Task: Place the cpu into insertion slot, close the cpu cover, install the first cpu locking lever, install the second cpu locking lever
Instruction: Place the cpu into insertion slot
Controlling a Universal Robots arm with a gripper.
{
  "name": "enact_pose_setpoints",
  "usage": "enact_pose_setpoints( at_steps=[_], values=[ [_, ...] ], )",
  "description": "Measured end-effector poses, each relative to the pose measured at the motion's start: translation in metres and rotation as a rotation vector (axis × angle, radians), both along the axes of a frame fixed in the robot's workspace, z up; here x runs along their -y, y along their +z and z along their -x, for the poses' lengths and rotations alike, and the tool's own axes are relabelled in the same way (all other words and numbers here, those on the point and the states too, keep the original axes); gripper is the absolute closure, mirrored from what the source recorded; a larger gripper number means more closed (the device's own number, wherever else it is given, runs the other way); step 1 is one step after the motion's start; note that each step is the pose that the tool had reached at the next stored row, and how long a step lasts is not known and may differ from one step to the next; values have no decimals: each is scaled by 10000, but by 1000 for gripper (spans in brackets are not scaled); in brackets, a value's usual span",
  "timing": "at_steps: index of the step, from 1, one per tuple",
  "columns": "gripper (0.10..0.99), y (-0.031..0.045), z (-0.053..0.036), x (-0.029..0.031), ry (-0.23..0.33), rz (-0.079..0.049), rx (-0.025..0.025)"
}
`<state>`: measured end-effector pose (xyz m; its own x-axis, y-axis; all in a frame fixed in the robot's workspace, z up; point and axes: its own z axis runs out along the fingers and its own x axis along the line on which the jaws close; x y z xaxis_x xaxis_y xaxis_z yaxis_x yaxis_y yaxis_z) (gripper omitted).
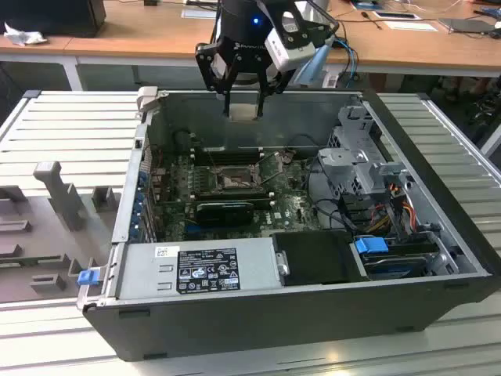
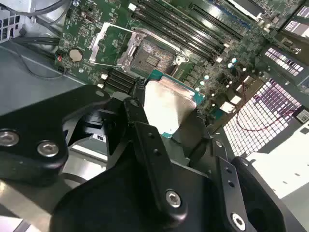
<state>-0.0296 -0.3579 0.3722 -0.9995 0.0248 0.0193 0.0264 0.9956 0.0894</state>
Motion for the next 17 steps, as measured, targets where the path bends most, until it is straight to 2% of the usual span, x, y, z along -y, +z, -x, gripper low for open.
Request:
enact_pose_setpoints(
  at_steps=[1, 2, 5, 10, 13, 17],
  values=[
    [557, 0, 0, 0, -195, 10, 0],
    [557, -1, 0, 0, -657, 16, 0],
    [557, -12, 0, 0, -1232, 17, -1],
    [557, -68, 0, 4, -1341, 37, -2],
    [557, -74, 0, 4, -2153, 68, -1],
    [557, -78, 0, 4, -2794, 77, -2]
  ],
)
